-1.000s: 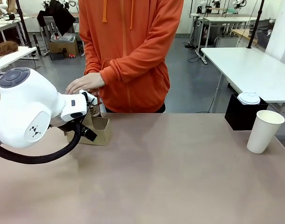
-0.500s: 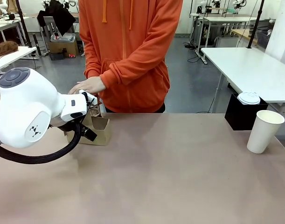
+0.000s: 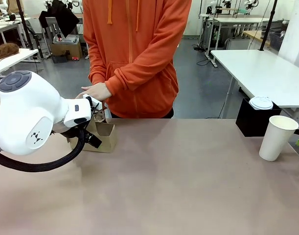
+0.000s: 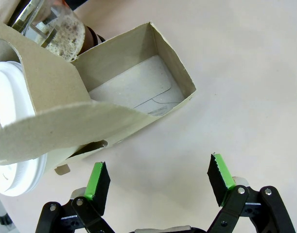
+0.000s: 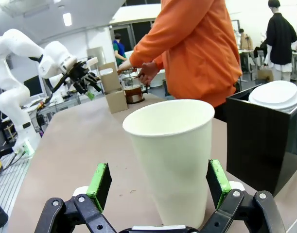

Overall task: Pour a drink into a cup and package it in a carrier.
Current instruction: Pick up the 600 ml Paper Cup and place it in the middle top area of the table.

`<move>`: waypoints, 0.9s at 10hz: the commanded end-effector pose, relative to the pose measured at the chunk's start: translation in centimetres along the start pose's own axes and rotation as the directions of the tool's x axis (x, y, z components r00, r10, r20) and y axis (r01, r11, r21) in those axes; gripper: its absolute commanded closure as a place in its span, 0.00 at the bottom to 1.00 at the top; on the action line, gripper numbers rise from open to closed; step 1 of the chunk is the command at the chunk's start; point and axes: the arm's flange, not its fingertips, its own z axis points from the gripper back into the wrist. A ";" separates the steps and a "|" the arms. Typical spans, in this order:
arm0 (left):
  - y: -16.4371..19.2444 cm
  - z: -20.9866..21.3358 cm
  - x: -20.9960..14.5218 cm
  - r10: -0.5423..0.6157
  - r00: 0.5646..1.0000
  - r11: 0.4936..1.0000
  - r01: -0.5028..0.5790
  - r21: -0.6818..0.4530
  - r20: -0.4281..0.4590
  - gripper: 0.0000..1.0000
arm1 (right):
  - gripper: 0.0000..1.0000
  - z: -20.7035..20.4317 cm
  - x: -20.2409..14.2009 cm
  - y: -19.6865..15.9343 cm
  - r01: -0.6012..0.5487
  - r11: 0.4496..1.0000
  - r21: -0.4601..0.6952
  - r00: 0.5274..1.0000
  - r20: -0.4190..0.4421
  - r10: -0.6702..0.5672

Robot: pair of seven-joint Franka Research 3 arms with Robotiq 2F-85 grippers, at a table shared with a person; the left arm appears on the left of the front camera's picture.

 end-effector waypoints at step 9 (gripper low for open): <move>0.0 0.0 0.0 0.000 1.000 1.000 0.000 -0.001 0.001 0.00 | 0.00 -5.1 -1.1 0.3 -0.029 0.995 -0.100 1.000 -0.015 0.028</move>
